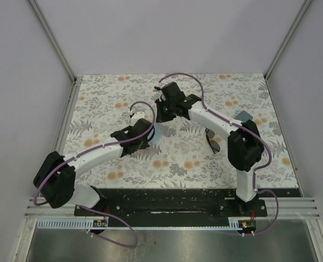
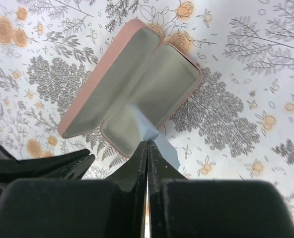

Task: Organize the sunglasses

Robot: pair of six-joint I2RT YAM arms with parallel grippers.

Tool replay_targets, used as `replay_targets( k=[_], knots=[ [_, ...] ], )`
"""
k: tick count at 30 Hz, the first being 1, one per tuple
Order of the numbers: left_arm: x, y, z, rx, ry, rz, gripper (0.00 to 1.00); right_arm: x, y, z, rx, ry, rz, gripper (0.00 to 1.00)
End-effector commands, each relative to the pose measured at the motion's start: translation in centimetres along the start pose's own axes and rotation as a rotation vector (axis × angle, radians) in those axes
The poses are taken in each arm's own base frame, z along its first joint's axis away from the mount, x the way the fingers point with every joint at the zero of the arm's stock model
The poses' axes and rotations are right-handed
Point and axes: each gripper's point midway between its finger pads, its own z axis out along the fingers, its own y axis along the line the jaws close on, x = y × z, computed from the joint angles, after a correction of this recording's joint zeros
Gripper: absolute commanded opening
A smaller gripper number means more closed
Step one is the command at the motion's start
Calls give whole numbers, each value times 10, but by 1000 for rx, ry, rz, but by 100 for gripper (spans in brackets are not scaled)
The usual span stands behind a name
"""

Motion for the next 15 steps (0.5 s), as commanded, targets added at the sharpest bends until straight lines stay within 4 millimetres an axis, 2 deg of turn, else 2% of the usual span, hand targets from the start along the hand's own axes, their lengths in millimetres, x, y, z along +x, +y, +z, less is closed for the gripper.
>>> replay_targets(
  k=[1,3,4,6,8,10,15],
  knots=[
    [-15,-8,-19,93,-60,0,18,-4,-21,-42,67,-27,94,0],
    [-20,-12,-23,121,-79,18,22,5,-38,-51,96,-14,145,0],
    [-22,-16,-25,141,-83,26,25,17,-46,-54,107,8,170,0],
    [-25,-26,-25,192,-89,54,32,29,-64,-62,133,26,220,0],
    [-28,-37,-23,230,-79,86,34,44,-84,-68,166,42,278,0],
    [-31,-48,-18,251,-68,113,34,58,-108,-73,214,58,329,0],
    [-34,-83,10,312,-30,190,34,90,-163,-83,336,67,442,0]
  ],
)
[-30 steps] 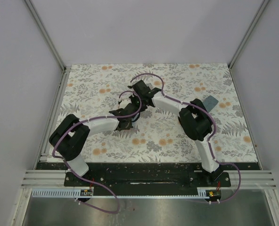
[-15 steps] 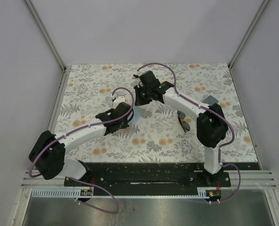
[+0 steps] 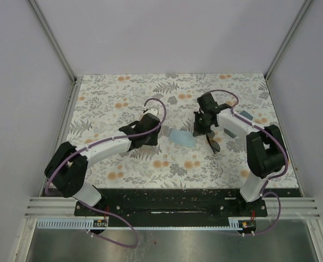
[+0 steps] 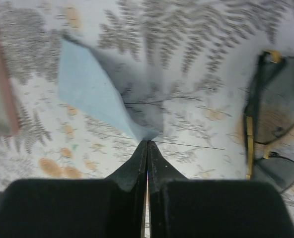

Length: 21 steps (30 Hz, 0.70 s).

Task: Organize the sunglasses

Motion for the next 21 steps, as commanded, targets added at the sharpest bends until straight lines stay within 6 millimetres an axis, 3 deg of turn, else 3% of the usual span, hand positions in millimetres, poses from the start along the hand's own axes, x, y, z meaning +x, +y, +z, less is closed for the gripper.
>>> replay_targets(
  k=[1,4,9,12,18,21],
  knots=[
    [-33,-43,23,133,-42,81,34,-3,-42,-11,85,-57,99,0],
    [-50,-57,43,141,-53,132,34,-3,-63,-8,118,-72,142,0],
    [-77,-84,67,205,-98,215,43,-5,-75,-7,139,-83,167,0],
    [-77,-97,82,244,-73,238,52,-3,-74,-4,133,-72,168,0],
    [-66,-126,104,372,-3,254,54,-6,-71,-4,118,-71,164,0],
    [-60,-130,116,389,28,257,54,-5,-69,-4,101,-65,162,0]
  ],
)
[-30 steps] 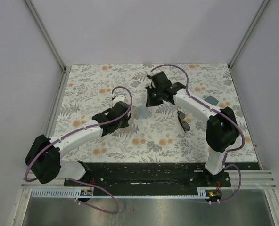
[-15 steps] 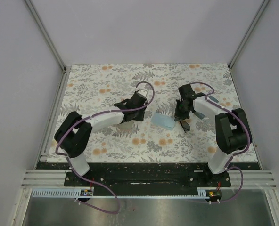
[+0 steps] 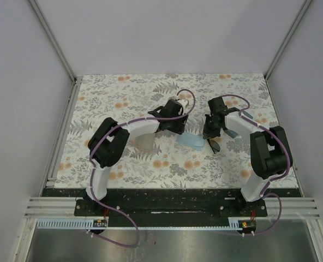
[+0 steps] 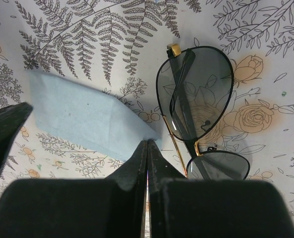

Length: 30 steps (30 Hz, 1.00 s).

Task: Organize the sunglasses

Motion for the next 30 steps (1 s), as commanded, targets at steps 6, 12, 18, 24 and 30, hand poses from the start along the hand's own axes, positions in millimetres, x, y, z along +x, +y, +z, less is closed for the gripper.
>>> replay_targets(
  k=[6,12,18,24,30],
  knots=[
    [-4,-19,30,116,36,6,52,-14,16,-10,-73,-50,-4,0],
    [8,-13,38,122,65,-24,36,-14,17,-12,-86,-50,-1,0],
    [22,-14,34,132,99,-50,20,-15,20,-13,-95,-52,-3,0],
    [33,-13,31,145,98,-81,0,-15,19,-12,-95,-49,1,0],
    [20,-16,21,153,51,-100,0,-17,23,-13,-109,-46,-1,0]
  ],
)
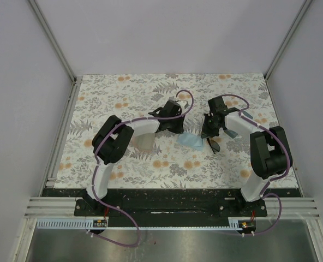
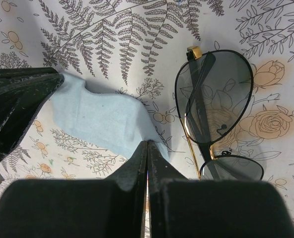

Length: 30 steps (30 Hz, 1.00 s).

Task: Organize the sunglasses

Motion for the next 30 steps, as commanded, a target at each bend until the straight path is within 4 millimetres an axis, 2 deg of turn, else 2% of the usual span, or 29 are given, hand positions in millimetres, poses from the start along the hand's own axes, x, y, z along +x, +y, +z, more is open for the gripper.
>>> replay_targets(
  k=[1,10,15,18,22,23,24,27,30],
  knots=[
    [7,-6,-16,16,9,-28,0,-17,14,-12,-55,-52,-8,0],
    [-28,-24,-57,77,-113,-59,0,-21,18,-24,-70,-73,-16,0],
    [-36,-32,-72,109,-153,-88,0,-19,23,-28,-96,-64,-18,0],
    [-35,-31,-75,111,-159,-97,0,-19,23,-29,-95,-68,-19,0],
    [-27,-25,-67,90,-130,-101,0,-20,23,-31,-96,-73,-19,0],
    [-26,-21,-64,70,-112,-100,3,-20,24,-31,-97,-71,-21,0],
    [-21,-15,-58,36,-80,-104,18,-21,25,-31,-100,-72,-20,0],
    [-15,-5,-42,-1,-53,-84,47,-20,26,-30,-103,-66,-22,0],
    [-9,0,-26,-7,-17,-79,56,-21,25,-30,-104,-68,-24,0]
  ],
)
